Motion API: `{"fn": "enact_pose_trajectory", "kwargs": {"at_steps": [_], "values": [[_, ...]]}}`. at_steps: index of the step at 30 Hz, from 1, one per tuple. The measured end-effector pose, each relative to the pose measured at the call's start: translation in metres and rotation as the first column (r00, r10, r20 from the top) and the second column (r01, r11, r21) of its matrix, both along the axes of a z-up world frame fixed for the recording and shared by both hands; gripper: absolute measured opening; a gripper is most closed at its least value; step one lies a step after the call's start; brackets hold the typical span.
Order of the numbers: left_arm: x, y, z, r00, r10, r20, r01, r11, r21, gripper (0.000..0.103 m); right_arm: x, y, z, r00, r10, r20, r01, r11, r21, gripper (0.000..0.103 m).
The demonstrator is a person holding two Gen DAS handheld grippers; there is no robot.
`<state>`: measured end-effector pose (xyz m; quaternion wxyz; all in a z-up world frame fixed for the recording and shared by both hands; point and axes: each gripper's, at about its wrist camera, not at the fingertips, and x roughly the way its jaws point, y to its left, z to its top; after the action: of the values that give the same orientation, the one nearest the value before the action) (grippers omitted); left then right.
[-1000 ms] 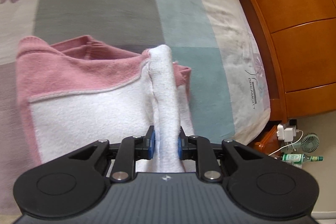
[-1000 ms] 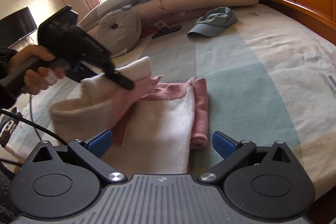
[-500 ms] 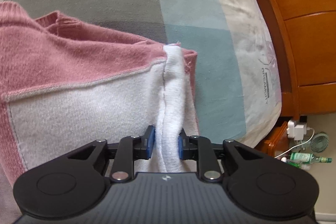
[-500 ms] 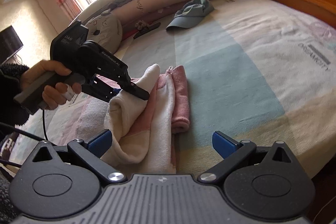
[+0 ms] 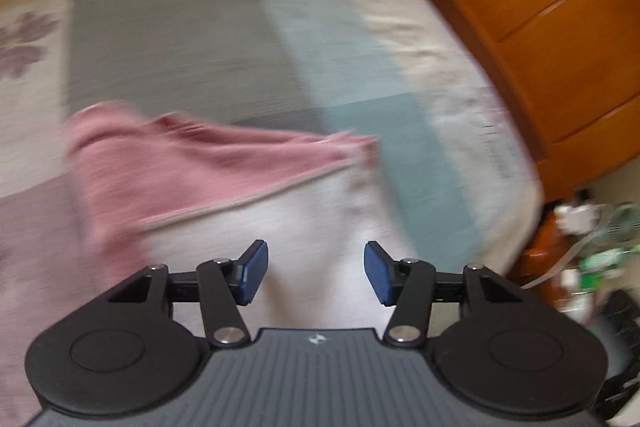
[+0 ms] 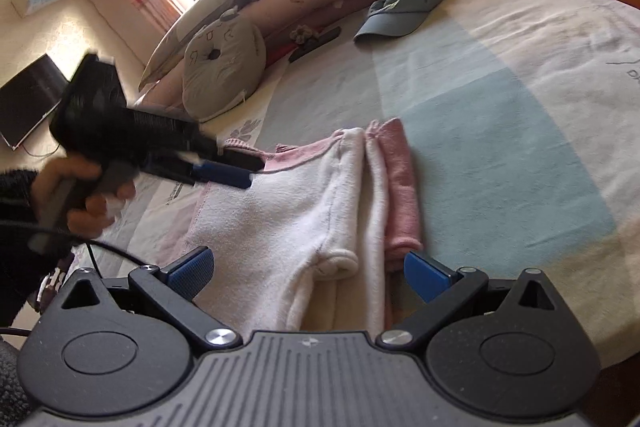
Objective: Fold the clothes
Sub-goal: 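Open the left gripper and release the folded side, then close the right gripper on the edge of the folded sweater stack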
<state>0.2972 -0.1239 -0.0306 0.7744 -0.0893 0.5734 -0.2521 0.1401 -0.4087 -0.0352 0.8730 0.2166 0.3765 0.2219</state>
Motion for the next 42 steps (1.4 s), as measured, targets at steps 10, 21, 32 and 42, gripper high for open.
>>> {"fn": "enact_pose_trajectory", "kwargs": {"at_steps": [10,21,32,42], "values": [[0.002,0.049,-0.008,0.995,0.096,0.015,-0.093,0.985,-0.149,0.048,0.032,0.017,0.000,0.995,0.069,-0.065,-0.066,0.997,0.047,0.103],[0.003,0.067,-0.027,0.993,0.114,-0.014,-0.114,0.964,-0.239,0.040,0.104,0.040,-0.032,0.950,0.140,-0.279,-0.117,0.988,0.099,0.103],[-0.007,0.073,-0.006,0.990,0.120,0.079,-0.091,0.951,-0.297,0.039,0.130,0.049,-0.045,0.892,0.265,-0.367,-0.163,0.944,0.285,0.103],[-0.021,0.067,0.004,0.973,0.015,0.232,0.046,0.965,-0.259,0.041,0.131,0.043,-0.052,0.899,0.246,-0.361,-0.094,0.916,0.391,0.103]]}}
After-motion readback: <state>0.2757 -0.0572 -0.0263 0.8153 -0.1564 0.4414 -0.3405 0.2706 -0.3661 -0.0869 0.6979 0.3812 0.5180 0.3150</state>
